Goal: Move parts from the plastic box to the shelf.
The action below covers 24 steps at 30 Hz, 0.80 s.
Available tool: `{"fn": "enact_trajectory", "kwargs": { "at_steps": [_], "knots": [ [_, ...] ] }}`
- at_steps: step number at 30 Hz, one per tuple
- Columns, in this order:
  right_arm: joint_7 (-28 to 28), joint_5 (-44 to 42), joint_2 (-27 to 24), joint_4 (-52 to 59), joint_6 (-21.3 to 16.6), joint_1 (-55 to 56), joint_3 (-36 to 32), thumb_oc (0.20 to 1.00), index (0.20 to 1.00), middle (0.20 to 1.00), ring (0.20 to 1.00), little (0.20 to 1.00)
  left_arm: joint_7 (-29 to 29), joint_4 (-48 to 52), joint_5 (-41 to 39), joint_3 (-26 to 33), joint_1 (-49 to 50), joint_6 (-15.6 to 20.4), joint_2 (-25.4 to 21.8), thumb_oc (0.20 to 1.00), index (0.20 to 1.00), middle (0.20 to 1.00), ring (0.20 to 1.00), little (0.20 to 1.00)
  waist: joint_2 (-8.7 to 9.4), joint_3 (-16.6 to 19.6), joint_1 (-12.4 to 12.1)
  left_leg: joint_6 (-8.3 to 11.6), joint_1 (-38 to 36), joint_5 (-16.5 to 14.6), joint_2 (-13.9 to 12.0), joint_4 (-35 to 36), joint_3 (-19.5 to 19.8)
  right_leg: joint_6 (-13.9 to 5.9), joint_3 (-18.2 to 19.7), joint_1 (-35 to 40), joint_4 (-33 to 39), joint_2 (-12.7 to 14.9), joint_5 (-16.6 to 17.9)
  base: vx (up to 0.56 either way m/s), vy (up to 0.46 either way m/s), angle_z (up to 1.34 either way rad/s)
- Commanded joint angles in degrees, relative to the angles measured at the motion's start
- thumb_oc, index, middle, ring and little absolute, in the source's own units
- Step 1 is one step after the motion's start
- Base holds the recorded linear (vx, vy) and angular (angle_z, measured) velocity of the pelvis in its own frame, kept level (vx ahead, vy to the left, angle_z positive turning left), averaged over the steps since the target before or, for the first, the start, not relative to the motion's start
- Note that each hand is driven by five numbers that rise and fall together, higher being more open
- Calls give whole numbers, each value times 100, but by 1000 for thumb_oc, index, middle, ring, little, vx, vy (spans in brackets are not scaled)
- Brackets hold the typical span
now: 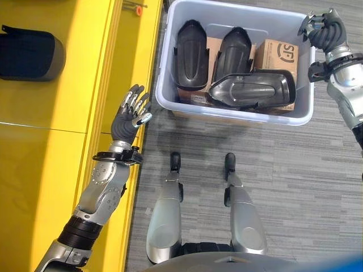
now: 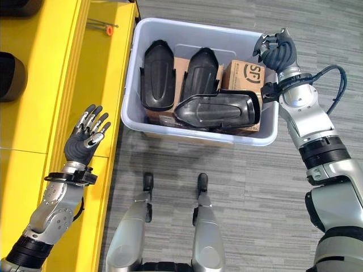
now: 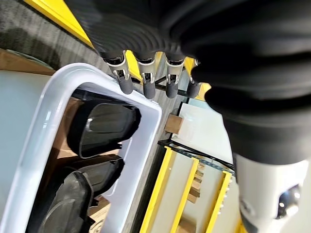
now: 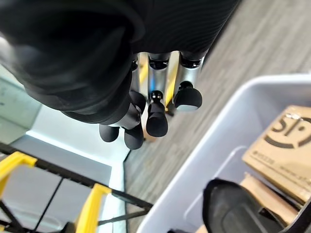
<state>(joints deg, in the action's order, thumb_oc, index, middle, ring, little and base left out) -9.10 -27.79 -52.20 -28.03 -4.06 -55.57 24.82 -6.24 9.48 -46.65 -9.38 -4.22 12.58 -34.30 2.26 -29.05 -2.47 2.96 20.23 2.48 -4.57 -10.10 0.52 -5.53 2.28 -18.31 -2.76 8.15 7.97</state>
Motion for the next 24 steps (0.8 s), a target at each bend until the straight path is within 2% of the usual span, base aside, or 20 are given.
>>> {"fn": "enact_trajectory", "kwargs": {
  "at_steps": [1,4,6,7,17,22,23,24],
  "knots": [
    [102,285,-167,-43,-261,247,66,1000,1000,1000,1000,1000,220,385,-17,32,401,165,-23,1000,1000,1000,1000,1000,-17,679,-13,100,89,-160,-317,103,270,-168,-45,98,-589,236,-915,0,0,0],
    [197,555,-236,-113,-245,229,220,1000,1000,1000,1000,1000,262,357,-19,16,399,158,-30,1000,1000,1000,1000,1000,-22,699,-23,102,89,-153,-327,105,264,-171,-50,92,-595,226,-916,0,0,0],
    [242,1093,-354,-295,-214,115,482,1000,1000,1000,1000,1000,310,328,1,5,407,150,-7,1000,1000,1000,1000,1000,-46,693,-41,104,91,-145,-331,102,265,-177,-47,75,-624,220,-924,0,0,0],
    [255,1803,-476,-329,-173,9,750,1000,1000,1000,1000,1000,360,304,74,-3,413,141,28,1000,1000,1000,1000,1000,-91,666,-54,103,95,-139,-333,98,270,-175,-46,49,-663,212,-936,0,0,0],
    [393,2571,-102,-1170,-158,-442,1552,1000,1000,1000,1000,1000,272,95,163,-258,95,285,153,1000,1000,1000,1000,1000,-276,385,-158,111,176,-63,-289,117,310,-168,-69,-94,-816,194,-989,-7,-3,0],
    [481,2662,-69,-1523,-215,-748,1902,1000,1000,1000,1000,1000,237,80,193,-354,-26,340,217,1000,1000,1000,1000,1000,-374,237,-204,116,257,-10,-273,127,300,-164,-66,-243,-929,198,-993,-36,-13,1],
    [457,3023,-94,-1753,-204,-1004,2225,1000,1000,1000,1000,1000,203,69,222,-397,-63,360,244,1000,1000,1000,1000,1000,-432,159,-231,119,317,26,-257,147,303,-159,-61,-345,-992,190,-993,0,0,0],
    [457,3022,-93,-1754,-204,-1007,2228,1000,1000,1000,1000,1000,204,69,222,-396,-63,360,245,1000,1000,1000,1000,1000,-433,159,-229,119,319,26,-257,147,303,-159,-62,-346,-993,190,-994,-48,-19,7]
  ]
}}
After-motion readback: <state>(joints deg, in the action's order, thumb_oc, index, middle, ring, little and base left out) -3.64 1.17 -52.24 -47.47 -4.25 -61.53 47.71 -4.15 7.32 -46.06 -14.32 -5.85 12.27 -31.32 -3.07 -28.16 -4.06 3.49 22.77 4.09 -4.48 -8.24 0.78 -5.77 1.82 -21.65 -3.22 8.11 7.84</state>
